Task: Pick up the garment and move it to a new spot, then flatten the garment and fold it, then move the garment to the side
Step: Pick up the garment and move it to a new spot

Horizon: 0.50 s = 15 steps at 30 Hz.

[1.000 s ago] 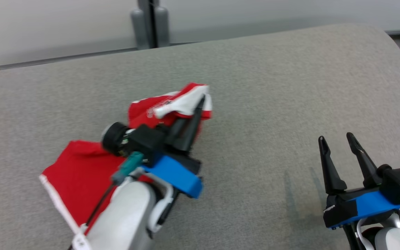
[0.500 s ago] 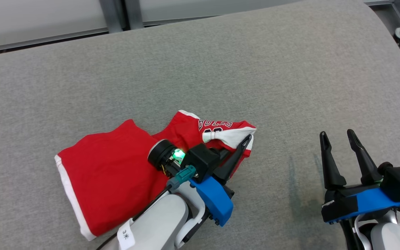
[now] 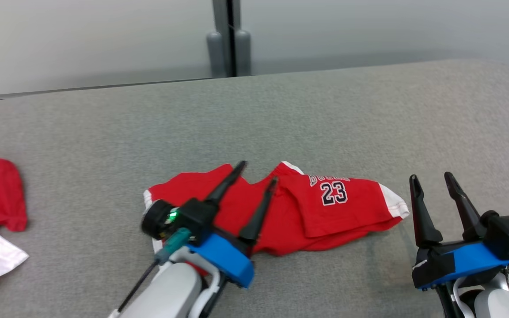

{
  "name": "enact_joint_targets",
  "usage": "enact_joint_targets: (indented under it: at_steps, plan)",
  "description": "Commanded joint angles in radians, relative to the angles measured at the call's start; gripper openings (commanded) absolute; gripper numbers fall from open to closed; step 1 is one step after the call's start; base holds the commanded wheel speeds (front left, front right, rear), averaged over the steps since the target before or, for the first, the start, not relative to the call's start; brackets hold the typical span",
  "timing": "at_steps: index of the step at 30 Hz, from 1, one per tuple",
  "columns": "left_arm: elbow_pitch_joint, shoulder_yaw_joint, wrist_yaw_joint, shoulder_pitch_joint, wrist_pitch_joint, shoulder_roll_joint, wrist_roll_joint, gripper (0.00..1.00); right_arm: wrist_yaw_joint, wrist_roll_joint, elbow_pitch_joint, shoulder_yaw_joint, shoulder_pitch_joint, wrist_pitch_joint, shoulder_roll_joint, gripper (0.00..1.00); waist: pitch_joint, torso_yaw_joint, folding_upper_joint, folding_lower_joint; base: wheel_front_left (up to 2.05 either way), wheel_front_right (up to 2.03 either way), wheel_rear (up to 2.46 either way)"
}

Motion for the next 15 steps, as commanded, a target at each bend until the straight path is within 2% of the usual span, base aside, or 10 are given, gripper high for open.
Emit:
enact_joint_targets:
  at_steps: [1, 8, 15]
  plan:
    - [-0.006, 0.036, 0.024, 0.022, -0.013, 0.022, -0.016, 1.0, 0.0, -0.009, -0.008, -0.003, 0.016, 0.007, 0.0, 1.0, -0.014, 0.02, -0.0001, 0.0002, 0.0, 0.0, 0.0]
    - [-0.027, 0.18, 0.101, 0.096, -0.044, 0.093, -0.067, 1.0, 0.0, -0.025, -0.037, -0.01, 0.056, 0.044, 0.0, 1.0, -0.066, 0.09, -0.0001, 0.0002, 0.0, 0.0, 0.0]
    - [-0.045, 0.288, 0.139, 0.174, -0.051, 0.151, -0.09, 1.0, 0.0, -0.025, -0.055, -0.005, 0.086, 0.072, 0.0, 1.0, -0.111, 0.125, -0.0001, 0.0002, 0.0, 0.0, 0.0]
